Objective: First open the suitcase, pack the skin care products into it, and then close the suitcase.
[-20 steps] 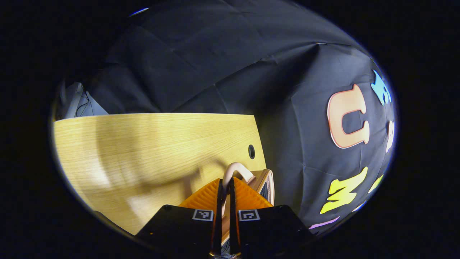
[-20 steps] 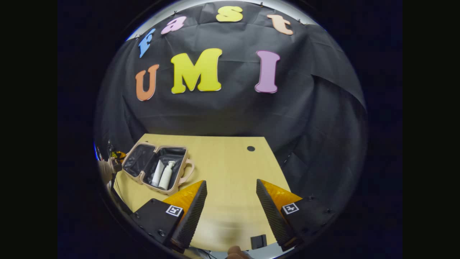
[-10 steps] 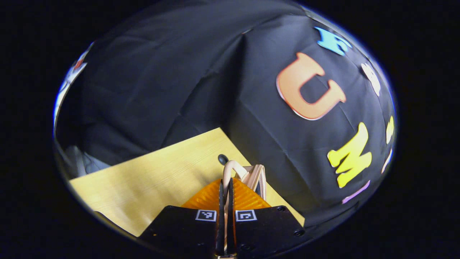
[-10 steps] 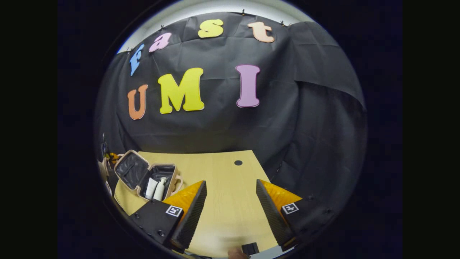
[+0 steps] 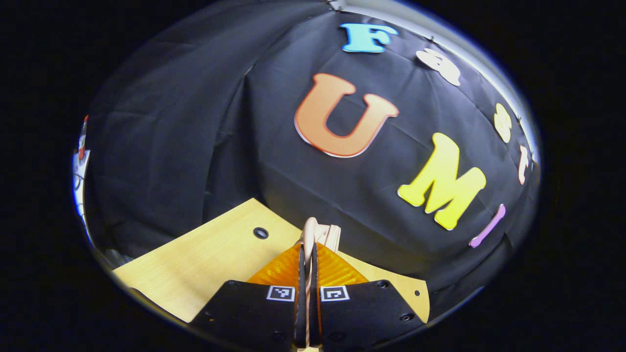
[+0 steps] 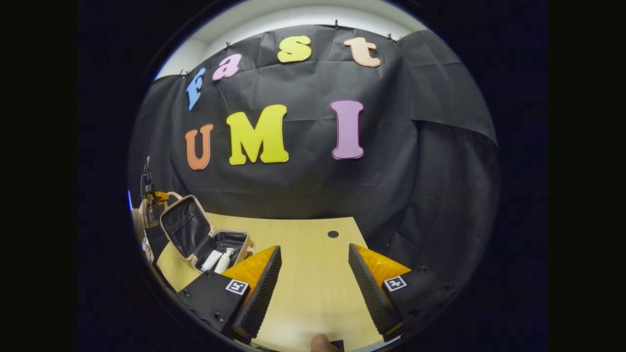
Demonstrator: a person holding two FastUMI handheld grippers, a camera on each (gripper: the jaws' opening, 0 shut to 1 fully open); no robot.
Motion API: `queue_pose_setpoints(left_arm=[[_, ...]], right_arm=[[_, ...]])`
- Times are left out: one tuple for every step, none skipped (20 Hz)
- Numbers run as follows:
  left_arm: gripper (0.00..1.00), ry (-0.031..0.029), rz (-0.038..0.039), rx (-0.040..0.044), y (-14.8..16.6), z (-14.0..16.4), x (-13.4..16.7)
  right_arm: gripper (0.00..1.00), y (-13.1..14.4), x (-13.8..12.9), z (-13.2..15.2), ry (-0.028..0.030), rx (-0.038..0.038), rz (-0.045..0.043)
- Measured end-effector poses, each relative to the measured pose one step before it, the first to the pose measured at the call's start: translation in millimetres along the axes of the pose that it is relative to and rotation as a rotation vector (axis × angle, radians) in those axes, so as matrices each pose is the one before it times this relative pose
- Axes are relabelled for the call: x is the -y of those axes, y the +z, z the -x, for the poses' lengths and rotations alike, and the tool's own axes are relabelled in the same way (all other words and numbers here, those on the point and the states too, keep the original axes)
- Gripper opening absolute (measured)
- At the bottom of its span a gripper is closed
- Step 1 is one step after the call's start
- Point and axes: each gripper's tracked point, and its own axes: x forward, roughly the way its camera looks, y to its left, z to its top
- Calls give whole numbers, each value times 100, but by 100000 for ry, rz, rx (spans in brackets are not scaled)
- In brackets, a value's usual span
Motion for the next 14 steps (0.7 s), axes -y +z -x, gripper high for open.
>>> queue_pose_setpoints(left_arm=[[5,-2280,-1466,43,-164,398,1586],[5,-2176,-2169,188,-204,650,1606],[5,-1989,-3449,-151,-346,535,1748],[5,-1507,-3840,-507,-437,309,1514],[5,-1778,-3221,-748,-348,-57,1540],[5,-2176,-2555,-133,-586,106,1557],[5,-2535,-1327,-200,-585,325,1502],[5,-2313,-192,-287,-691,81,1521],[5,-2184,792,-90,-869,111,1316],[5,-2375,1310,-172,-901,449,981],[5,-1822,1233,286,-1001,227,1386],[5,-2069,1174,566,-727,-43,1335],[5,-1920,472,-1574,-1130,-337,1311],[5,-2106,-32,-1713,-1148,-256,1272]], right_arm=[[82,136,74,3,902,189,162],[82,-86,154,-5,933,-82,443],[81,-208,29,-24,987,-804,454],[77,-350,65,14,1058,-901,368],[77,-102,107,93,995,-400,256],[81,-48,115,-77,779,-257,487],[81,-58,186,141,538,-134,545],[81,-99,214,20,566,-190,258],[81,-90,230,60,415,-282,196],[82,-144,280,53,244,-305,192],[81,-51,257,140,323,-453,110],[82,-227,284,60,206,-586,18],[81,-183,323,72,216,-463,-53],[82,-230,350,-27,-18,-575,-44]])
